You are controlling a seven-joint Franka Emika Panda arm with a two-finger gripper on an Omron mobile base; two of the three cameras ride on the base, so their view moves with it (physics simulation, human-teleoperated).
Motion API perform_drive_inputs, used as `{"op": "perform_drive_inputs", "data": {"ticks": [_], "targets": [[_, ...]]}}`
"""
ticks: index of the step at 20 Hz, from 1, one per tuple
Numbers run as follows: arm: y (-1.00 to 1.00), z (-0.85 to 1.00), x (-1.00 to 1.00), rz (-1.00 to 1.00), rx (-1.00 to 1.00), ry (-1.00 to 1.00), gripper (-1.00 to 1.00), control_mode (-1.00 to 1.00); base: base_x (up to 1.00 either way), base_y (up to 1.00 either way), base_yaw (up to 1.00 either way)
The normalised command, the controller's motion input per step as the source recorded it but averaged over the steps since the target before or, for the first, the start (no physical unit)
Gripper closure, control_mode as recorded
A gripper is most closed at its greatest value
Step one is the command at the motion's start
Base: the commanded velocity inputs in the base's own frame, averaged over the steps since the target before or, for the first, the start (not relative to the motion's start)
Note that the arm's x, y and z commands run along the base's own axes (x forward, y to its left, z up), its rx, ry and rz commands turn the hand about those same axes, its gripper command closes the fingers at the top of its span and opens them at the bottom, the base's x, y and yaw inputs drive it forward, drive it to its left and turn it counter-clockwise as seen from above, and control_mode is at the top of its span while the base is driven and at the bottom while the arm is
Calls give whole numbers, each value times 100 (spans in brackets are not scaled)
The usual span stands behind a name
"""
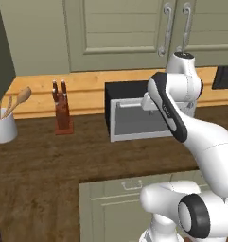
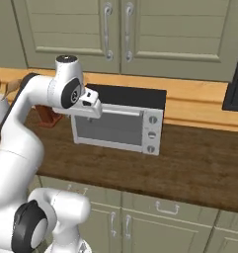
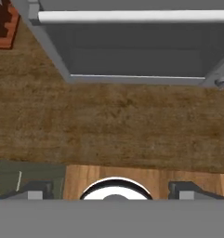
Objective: Take a straw from the drawer in front and place it inside the glass cup on the dining counter.
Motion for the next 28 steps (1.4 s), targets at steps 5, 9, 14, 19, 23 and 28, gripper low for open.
{"op": "perform_drive_inputs", "data": {"ticks": [5, 9, 14, 19, 23, 28], "targets": [[0, 0, 0, 0, 0, 0, -100, 100, 1, -92, 51], [0, 0, 0, 0, 0, 0, -100, 100, 0, -74, 67], [0, 0, 0, 0, 0, 0, -100, 100, 0, -69, 70], [0, 0, 0, 0, 0, 0, -100, 100, 0, -61, 71], [0, 0, 0, 0, 0, 0, -100, 100, -3, -64, 68], [0, 0, 0, 0, 0, 0, -100, 100, -14, -66, 59]]}}
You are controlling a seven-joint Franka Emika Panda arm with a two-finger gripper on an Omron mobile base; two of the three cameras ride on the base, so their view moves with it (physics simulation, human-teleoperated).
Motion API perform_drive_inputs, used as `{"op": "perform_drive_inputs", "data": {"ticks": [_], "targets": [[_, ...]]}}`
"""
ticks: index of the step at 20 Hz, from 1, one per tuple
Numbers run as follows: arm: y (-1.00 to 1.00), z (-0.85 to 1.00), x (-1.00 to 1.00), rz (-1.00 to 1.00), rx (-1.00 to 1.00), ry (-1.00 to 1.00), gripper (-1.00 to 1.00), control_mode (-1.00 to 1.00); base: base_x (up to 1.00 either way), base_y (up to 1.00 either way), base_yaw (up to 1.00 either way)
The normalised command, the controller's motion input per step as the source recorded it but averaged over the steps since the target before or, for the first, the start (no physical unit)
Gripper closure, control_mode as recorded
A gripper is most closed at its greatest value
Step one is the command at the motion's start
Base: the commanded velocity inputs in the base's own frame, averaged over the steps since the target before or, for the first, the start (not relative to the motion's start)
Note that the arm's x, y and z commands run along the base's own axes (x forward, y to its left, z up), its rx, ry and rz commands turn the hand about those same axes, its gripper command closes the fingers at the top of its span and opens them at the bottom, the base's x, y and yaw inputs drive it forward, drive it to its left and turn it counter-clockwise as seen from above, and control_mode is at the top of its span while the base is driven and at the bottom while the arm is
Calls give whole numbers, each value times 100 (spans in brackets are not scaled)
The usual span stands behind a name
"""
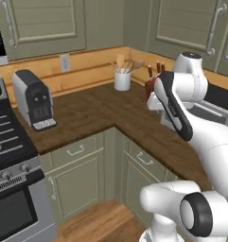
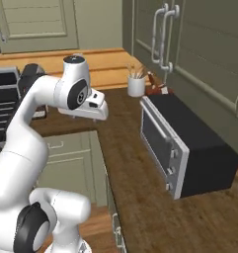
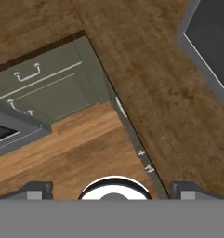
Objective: Take a straw from the drawer in front and place it inside the glass cup on the dining counter.
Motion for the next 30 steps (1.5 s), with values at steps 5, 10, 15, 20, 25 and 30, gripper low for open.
{"op": "perform_drive_inputs", "data": {"ticks": [5, 10, 15, 20, 25, 30], "targets": [[-13, -1, -3, 8, 0, 0, -100, -100, -23, -61, 39], [-16, -6, -3, 16, -9, -5, -100, -100, 0, 0, 0], [41, -45, 0, 0, -43, -15, -100, -100, 0, 0, 0], [52, -65, 3, 0, -46, -15, -100, -100, 0, 0, 0], [63, -82, 22, 0, -37, -1, -100, -100, 0, 0, 0], [57, -80, 31, 0, -25, 1, -100, -100, 0, 0, 0]]}}
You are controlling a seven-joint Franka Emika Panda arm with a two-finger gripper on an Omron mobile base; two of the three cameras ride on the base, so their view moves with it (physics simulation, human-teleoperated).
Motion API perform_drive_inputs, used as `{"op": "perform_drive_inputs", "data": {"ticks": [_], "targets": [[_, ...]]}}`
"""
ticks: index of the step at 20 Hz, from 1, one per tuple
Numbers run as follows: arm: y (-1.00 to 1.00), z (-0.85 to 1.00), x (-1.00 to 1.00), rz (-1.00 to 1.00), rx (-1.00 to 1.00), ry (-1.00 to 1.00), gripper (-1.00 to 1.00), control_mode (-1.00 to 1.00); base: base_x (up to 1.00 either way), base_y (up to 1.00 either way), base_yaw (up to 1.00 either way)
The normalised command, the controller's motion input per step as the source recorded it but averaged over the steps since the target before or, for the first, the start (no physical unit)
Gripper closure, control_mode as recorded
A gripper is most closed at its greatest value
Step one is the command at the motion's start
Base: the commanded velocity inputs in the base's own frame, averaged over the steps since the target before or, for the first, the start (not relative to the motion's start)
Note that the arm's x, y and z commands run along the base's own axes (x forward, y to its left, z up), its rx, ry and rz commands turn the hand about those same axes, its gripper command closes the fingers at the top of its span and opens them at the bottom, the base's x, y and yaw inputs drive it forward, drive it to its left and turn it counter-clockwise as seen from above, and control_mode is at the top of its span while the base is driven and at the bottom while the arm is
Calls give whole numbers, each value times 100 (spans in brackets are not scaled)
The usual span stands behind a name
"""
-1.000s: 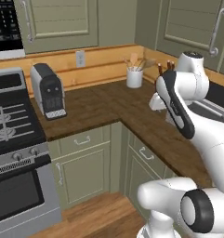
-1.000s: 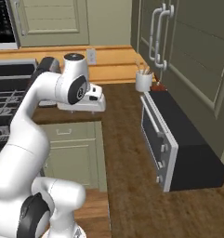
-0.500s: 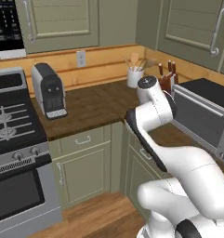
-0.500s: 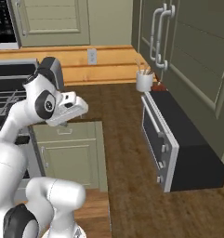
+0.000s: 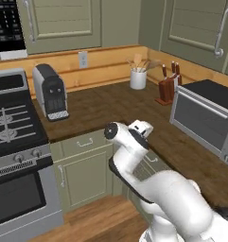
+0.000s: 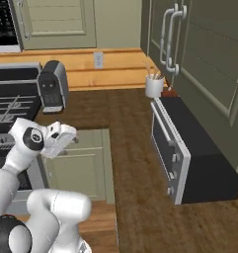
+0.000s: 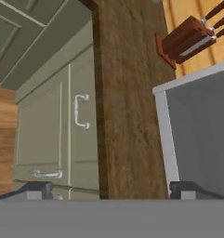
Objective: Take a straw from the drawer in front and place it inside the glass cup on the dining counter.
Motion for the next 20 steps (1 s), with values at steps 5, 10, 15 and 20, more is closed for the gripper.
{"op": "perform_drive_inputs", "data": {"ticks": [5, 10, 15, 20], "targets": [[26, -69, 45, -1, -21, 0, -100, -100, 0, 0, 0], [1, -66, 60, -9, -22, 0, -100, -100, 0, 0, 0], [-2, -53, 31, -22, -23, 0, -100, -100, 0, 0, 0], [-7, -37, 18, -30, -21, 0, -100, -100, 0, 0, 0]]}}
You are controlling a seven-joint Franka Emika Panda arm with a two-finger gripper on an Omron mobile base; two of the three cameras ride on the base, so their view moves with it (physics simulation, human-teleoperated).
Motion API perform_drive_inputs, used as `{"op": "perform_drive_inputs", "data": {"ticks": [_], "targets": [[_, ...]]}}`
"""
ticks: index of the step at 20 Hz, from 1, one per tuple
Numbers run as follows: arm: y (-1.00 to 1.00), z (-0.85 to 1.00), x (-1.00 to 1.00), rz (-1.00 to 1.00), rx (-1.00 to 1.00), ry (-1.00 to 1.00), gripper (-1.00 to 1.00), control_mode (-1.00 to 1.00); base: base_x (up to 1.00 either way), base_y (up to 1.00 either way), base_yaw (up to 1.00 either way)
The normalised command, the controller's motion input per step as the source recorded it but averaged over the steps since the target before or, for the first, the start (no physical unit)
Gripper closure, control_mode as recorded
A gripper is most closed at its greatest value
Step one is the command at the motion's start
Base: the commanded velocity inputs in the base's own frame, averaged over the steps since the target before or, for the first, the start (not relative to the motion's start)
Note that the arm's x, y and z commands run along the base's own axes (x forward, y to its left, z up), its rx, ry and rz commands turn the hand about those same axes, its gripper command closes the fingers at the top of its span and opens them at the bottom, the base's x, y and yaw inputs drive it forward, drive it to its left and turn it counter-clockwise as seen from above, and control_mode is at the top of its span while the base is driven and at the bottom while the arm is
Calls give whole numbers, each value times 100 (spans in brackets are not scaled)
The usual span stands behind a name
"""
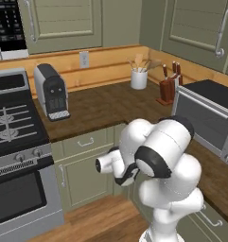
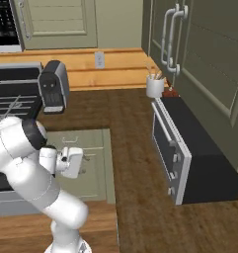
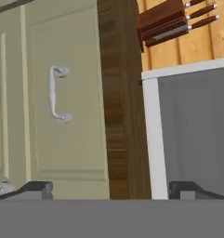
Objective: Take a straw from the drawer in front and place it inside the glass cup on the dining counter.
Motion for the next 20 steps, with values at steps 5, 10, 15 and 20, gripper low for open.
{"op": "perform_drive_inputs", "data": {"ticks": [5, 10, 15, 20], "targets": [[-28, -21, 15, -30, -17, 0, -100, -100, 0, 0, 0], [-27, -12, 10, -21, -9, 0, -100, -100, 0, 0, 0], [-40, -7, 0, -4, -5, 0, -100, -100, 0, 0, 0], [-58, -1, 2, 6, 1, 0, -100, -100, 0, 0, 0]]}}
